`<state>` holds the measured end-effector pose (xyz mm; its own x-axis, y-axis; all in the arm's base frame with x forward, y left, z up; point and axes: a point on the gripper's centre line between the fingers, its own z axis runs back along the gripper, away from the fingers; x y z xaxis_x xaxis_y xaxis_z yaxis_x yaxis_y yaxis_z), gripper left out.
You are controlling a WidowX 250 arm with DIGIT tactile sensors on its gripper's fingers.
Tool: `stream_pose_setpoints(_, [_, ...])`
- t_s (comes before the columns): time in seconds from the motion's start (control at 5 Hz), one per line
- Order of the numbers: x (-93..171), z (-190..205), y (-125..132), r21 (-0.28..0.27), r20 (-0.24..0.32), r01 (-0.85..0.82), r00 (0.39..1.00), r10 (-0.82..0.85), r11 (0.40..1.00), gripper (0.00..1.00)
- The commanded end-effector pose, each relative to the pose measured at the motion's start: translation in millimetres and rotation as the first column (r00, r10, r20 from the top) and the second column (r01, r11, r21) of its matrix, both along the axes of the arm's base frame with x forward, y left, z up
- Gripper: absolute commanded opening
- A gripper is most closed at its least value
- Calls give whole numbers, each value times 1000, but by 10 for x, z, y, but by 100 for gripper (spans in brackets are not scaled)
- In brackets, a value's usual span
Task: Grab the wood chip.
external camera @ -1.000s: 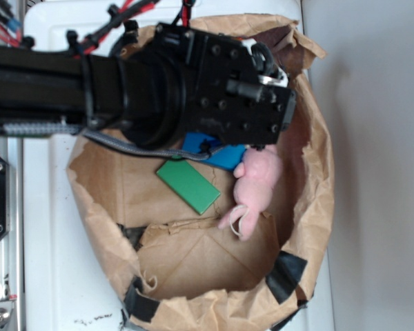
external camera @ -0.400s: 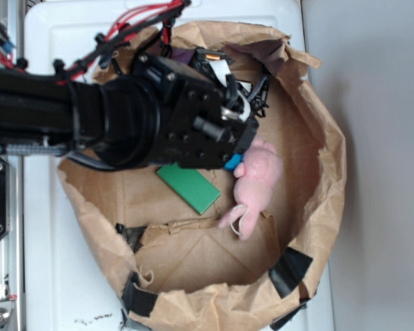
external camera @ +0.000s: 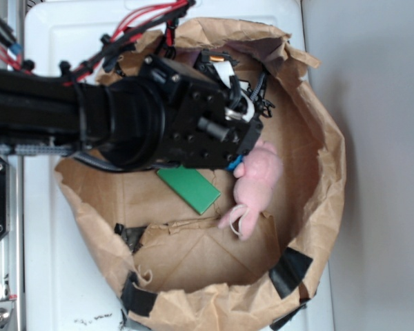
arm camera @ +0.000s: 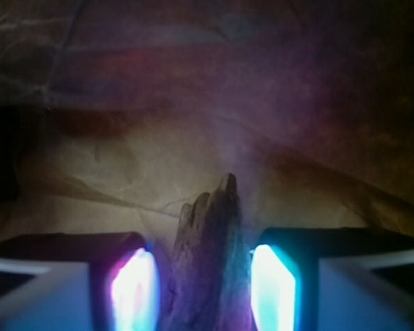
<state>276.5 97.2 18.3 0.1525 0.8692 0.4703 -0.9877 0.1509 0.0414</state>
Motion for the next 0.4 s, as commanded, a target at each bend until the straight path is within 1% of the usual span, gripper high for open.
stream_pose_setpoints(0.0, [-3, 349, 86, -72, -6, 32, 999, -32, 997, 0])
stream_pose_setpoints(0.2, [-6, 530, 41, -124, -18, 53, 998, -55, 991, 0])
